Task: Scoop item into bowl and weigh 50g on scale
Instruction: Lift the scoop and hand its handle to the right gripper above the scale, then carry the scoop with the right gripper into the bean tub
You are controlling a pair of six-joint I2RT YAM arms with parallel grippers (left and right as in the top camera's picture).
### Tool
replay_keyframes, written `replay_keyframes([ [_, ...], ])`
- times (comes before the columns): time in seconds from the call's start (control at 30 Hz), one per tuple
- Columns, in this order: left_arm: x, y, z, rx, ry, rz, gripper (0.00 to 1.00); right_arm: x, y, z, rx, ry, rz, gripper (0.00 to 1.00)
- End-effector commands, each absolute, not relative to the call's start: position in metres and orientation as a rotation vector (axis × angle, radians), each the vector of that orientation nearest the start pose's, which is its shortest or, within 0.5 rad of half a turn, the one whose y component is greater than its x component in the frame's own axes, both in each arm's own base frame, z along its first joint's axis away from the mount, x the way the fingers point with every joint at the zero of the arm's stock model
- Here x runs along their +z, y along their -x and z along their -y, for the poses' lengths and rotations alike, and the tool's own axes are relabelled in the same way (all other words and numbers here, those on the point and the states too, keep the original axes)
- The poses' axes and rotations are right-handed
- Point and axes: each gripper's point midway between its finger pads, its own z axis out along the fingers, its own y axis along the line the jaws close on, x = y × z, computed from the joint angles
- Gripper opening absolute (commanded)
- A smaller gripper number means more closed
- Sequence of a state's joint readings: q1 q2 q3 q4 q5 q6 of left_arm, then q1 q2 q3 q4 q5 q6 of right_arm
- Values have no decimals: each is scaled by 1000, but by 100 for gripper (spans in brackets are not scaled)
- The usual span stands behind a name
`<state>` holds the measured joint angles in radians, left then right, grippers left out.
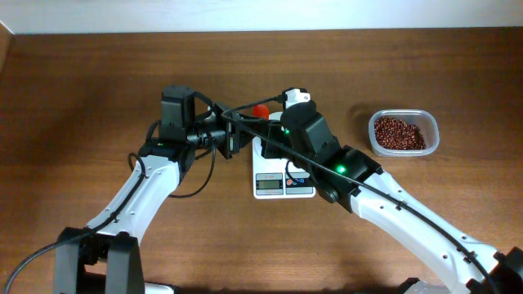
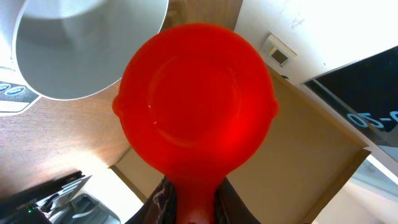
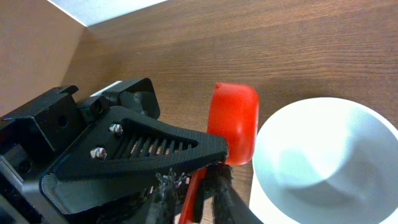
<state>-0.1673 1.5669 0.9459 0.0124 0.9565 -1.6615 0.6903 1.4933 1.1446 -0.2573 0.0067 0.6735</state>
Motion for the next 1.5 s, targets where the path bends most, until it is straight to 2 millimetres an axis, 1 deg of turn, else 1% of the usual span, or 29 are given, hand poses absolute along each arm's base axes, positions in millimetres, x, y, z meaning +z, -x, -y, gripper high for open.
replay_keyframes([
  [0.0, 195, -360, 208, -1931, 1172, -2392, 0, 213, -353, -288, 733, 16, -2271, 25],
  [0.03, 195, -360, 208, -1931, 1172, -2392, 0, 213, -351, -291, 752, 27, -2277, 25],
  [0.4, 195, -360, 208, -1932, 1173, -2392, 0, 213, -348, -294, 774, 41, -2283, 26],
  [0.47, 195, -360, 208, -1931, 1173, -2392, 0, 212, -344, -298, 804, 57, -2295, 26],
  [0.6, 195, -360, 208, -1931, 1173, -2392, 0, 212, -344, -297, 804, 57, -2298, 25],
  [0.67, 195, -360, 208, -1931, 1173, -2392, 0, 211, -343, -297, 799, 57, -2303, 15],
  [0.7, 195, -360, 208, -1932, 1173, -2392, 0, 211, -343, -297, 799, 57, -2303, 12],
  [0.77, 195, -360, 208, -1932, 1173, -2392, 0, 211, -344, -296, 798, 55, -2303, 12],
  [0.8, 195, -360, 208, -1932, 1173, -2392, 0, 211, -344, -296, 798, 56, -2303, 13],
  [0.83, 195, -360, 208, -1932, 1173, -2392, 0, 211, -343, -296, 798, 56, -2304, 17],
  [0.9, 195, -360, 208, -1932, 1173, -2392, 0, 211, -343, -296, 798, 56, -2303, 17],
  [0.97, 195, -360, 208, -1932, 1172, -2392, 0, 211, -346, -294, 780, 46, -2298, 4],
  [1.03, 195, -360, 208, -1931, 1172, -2392, 13, 211, -346, -294, 778, 45, -2297, 4],
  [1.07, 195, -360, 208, -1931, 1172, -2392, 17, 211, -346, -294, 777, 48, -2296, 4],
  [1.2, 195, -360, 208, -1932, 1171, -2392, 21, 214, -350, -292, 774, 40, -2276, 4],
  [1.3, 195, -360, 208, -1925, 1136, -2394, 36, 216, -357, -285, 784, 22, -2275, 4],
  [1.33, 196, -360, 208, -1926, 1127, -2391, 38, 216, -357, -285, 808, 26, -2281, 4],
  [1.37, 200, -363, 208, -1929, 1072, -2376, 43, 219, -357, -285, 833, 41, -2285, 4],
  [1.4, 208, -367, 209, -1933, 960, -2343, 47, 222, -358, -282, 846, 44, -2297, 4],
  [1.43, 213, -370, 210, -1936, 890, -2318, 50, 226, -358, -280, 841, 58, -2305, 4],
  [1.47, 222, -374, 210, -1939, 805, -2282, 56, 232, -359, -273, 812, 62, -2325, 4],
])
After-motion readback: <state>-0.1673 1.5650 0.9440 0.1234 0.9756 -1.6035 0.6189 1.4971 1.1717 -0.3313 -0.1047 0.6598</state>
